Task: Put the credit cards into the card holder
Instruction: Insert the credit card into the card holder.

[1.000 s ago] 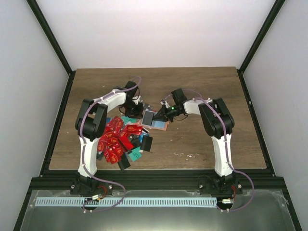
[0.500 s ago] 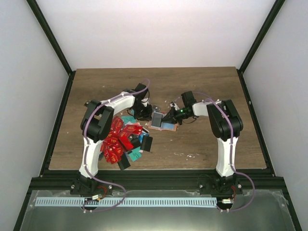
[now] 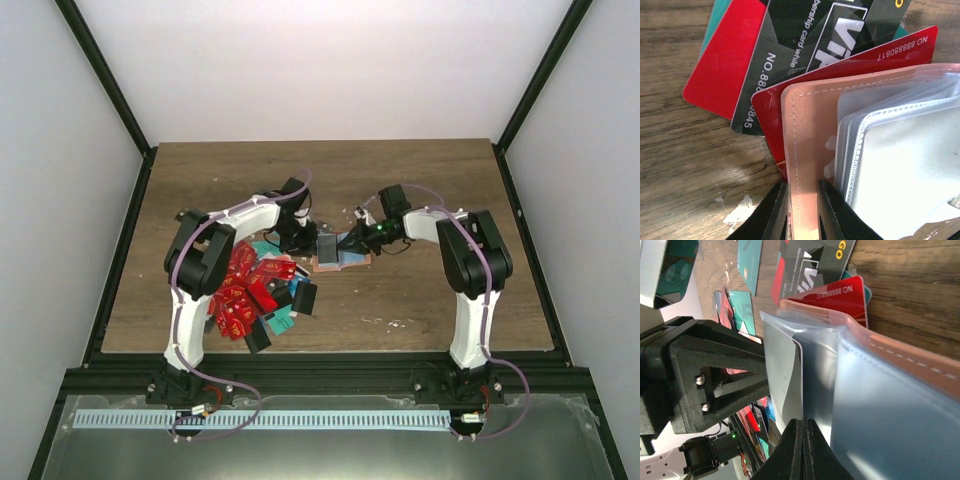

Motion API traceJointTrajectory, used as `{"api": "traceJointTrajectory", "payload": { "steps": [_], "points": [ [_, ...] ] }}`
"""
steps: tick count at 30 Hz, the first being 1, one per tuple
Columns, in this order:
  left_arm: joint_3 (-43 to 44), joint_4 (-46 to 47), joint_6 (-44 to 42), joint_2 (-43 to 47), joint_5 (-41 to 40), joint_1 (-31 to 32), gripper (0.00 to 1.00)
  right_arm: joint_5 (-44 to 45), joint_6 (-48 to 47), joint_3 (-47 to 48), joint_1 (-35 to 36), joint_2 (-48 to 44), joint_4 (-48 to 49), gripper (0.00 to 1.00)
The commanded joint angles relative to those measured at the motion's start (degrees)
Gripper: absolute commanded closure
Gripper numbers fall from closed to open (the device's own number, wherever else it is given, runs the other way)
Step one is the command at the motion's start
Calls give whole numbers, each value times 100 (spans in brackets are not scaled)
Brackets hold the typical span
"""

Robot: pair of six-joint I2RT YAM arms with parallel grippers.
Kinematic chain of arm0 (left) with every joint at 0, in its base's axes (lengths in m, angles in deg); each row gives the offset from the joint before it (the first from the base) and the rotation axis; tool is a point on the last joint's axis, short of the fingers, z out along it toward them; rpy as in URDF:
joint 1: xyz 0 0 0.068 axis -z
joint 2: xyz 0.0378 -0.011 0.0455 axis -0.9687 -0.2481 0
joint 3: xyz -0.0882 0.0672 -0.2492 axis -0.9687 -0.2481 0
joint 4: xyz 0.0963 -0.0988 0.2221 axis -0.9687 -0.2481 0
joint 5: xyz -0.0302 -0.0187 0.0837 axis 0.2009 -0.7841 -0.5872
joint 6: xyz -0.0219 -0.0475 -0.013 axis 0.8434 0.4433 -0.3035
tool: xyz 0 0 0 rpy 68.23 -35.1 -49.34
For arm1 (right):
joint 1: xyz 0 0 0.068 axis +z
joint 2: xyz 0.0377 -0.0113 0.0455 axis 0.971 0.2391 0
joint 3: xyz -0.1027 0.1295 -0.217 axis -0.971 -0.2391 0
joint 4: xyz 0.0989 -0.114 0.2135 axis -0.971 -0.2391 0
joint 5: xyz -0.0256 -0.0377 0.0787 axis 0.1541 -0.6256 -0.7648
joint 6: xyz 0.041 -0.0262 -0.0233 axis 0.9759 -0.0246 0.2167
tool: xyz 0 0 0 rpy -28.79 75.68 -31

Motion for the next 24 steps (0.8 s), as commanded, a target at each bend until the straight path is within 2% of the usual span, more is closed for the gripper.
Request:
{"api": "traceJointTrajectory", "payload": {
  "steps": [1,12,20,24],
  "points": [
    [-11,-182,-279,171,-106,188,79,-47,-302,92,89,-334,-249,99],
    [-323,-376,-680,926,-472,184,63,230,-487,254,85,-526,-794,88],
    [-616,-430,-788,1380,-419,179,62,227,-470,198,82,-595,-843,86],
    [-1008,-487,-1014,1876,-215,183,62,51,-538,111,103,-837,-872,85]
  ]
}}
